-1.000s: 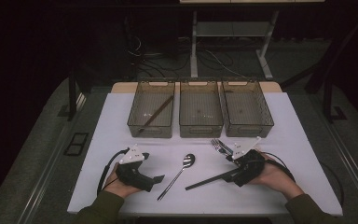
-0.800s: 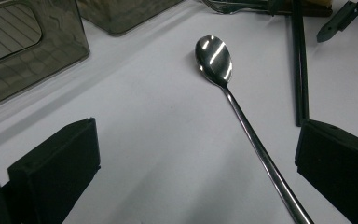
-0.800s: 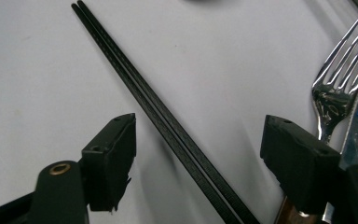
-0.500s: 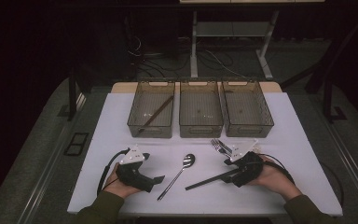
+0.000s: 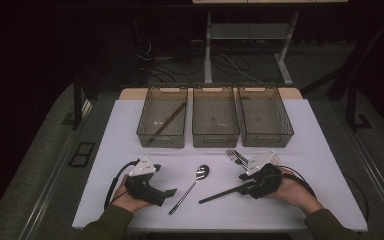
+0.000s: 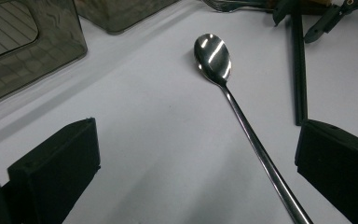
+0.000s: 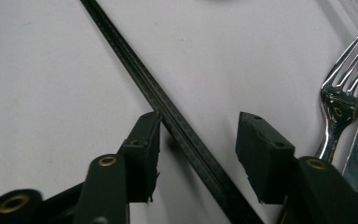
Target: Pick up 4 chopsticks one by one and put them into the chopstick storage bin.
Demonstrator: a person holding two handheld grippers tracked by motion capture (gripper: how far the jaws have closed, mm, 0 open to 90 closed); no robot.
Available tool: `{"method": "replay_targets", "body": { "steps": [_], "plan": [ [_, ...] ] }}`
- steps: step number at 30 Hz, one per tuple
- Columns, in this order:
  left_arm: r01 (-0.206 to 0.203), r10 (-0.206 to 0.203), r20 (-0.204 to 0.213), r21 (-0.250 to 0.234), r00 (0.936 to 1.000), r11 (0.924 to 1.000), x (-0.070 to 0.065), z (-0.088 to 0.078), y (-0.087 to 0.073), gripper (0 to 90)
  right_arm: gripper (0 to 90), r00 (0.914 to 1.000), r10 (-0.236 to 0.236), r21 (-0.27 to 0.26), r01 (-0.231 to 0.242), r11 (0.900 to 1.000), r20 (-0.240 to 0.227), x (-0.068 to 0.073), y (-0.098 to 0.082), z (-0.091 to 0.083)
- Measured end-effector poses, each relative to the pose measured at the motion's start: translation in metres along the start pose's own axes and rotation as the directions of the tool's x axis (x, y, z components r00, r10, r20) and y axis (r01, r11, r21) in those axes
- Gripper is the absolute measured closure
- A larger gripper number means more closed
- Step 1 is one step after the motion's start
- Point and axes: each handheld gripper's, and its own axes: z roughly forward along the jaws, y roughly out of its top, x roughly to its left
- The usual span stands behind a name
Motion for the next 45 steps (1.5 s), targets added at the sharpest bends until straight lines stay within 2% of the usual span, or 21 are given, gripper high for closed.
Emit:
{"method": "replay_targets", "body": {
  "steps": [4, 21, 30, 33, 45],
  "plan": [
    [0.001, -0.001, 0.0, 0.002, 1.0, 1.0, 0.0001, 0.0001, 0.0, 0.0, 56.6, 1.0, 0.003, 0.005, -0.003, 1.0, -0.001, -0.0008, -0.0003, -0.0002],
    [0.0, 0.0, 0.006, 0.009, 1.0, 1.0, -0.0002, 0.001, -0.0003, 0.0, 63.6, 0.9999, 0.005, 0.003, -0.005, 1.0, -0.014, -0.0003, 0.0, -0.0013],
    [0.0, 0.0, 0.006, 0.012, 1.0, 0.9999, -0.0004, 0.0013, -0.0003, 0.0, 67.2, 0.9995, -0.004, 0.003, 0.004, 1.0, -0.031, 0.001, 0.0011, -0.0004],
    [0.0, 0.0, 0.006, 0.012, 1.0, 0.9999, -0.0004, 0.0013, -0.0001, 0.0, 68.2, 0.9992, -0.024, -0.001, 0.024, 1.0, -0.031, 0.0001, 0.0014, 0.0007],
    [0.001, -0.001, 0.008, 0.011, 1.0, 0.9999, -0.0006, 0.0014, -0.0002, 0.0, 72.1, 0.9987, -0.03, 0.005, 0.031, 1.0, -0.041, 0.0045, 0.0048, 0.0025]
  ]
}}
